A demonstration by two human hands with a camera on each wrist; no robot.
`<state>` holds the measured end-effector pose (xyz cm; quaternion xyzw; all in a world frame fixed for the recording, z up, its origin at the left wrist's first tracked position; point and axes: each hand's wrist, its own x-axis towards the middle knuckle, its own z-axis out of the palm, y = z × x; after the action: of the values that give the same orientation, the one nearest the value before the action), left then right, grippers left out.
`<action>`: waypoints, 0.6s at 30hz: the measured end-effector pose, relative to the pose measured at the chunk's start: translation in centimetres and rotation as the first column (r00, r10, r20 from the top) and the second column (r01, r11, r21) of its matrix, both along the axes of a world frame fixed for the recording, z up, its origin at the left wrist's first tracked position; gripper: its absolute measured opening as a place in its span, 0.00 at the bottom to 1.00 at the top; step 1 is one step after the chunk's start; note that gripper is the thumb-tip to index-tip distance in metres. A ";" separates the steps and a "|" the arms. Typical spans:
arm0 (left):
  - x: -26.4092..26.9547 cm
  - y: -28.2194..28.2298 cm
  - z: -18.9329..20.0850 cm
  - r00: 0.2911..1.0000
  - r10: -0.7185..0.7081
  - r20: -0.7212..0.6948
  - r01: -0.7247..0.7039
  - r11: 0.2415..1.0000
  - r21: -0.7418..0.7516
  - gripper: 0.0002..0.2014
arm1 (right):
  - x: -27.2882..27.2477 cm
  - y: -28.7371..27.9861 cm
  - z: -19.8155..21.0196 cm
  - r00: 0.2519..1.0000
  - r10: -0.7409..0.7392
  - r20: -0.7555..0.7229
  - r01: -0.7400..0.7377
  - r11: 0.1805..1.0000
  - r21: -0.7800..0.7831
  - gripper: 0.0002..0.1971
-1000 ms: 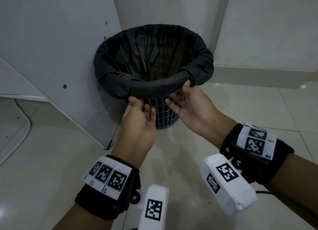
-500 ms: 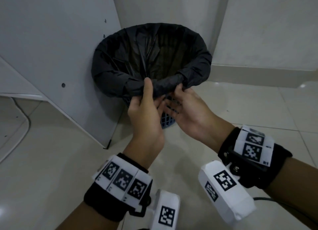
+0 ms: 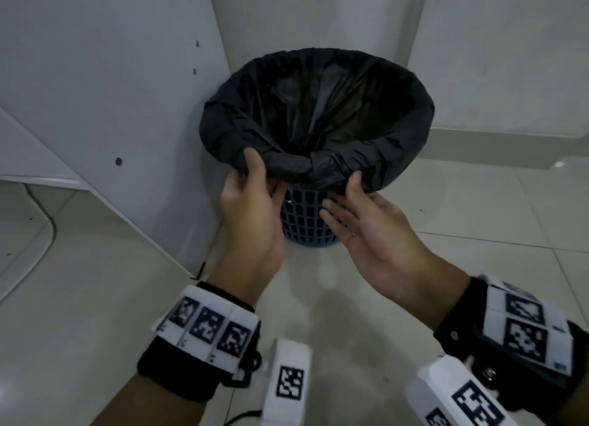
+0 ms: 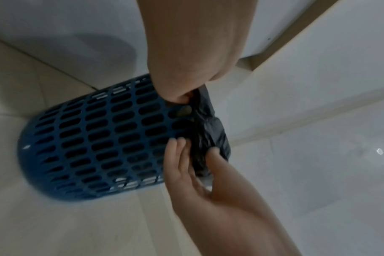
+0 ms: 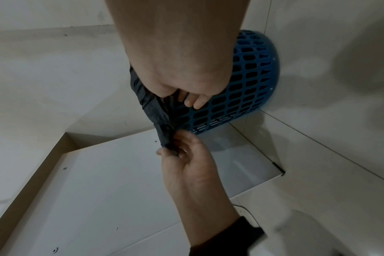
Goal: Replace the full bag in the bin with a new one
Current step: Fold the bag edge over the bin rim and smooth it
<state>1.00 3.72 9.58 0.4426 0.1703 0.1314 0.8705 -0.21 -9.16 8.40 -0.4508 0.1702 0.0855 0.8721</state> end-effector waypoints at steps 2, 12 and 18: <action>-1.3 -1.4 -1.0 0.996 -0.034 -0.087 0.040 0.996 0.077 0.23 | -0.3 -0.1 -0.1 1.000 -0.010 0.000 0.010 1.000 0.004 0.20; -2.8 -5.4 -1.5 0.960 -0.239 -0.148 0.263 0.948 0.177 0.16 | 0.2 -1.5 -0.3 0.993 -0.106 0.050 0.105 0.994 0.026 0.16; -2.4 -5.9 -1.6 0.959 -0.233 -0.164 0.259 0.951 0.167 0.11 | 0.8 -1.8 -0.5 0.999 0.040 0.035 -0.040 0.999 -0.011 0.14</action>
<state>-1.36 -2.22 7.94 0.5480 0.1622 0.0053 0.8206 0.56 -10.91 7.86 -0.4601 0.1463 0.0941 0.8707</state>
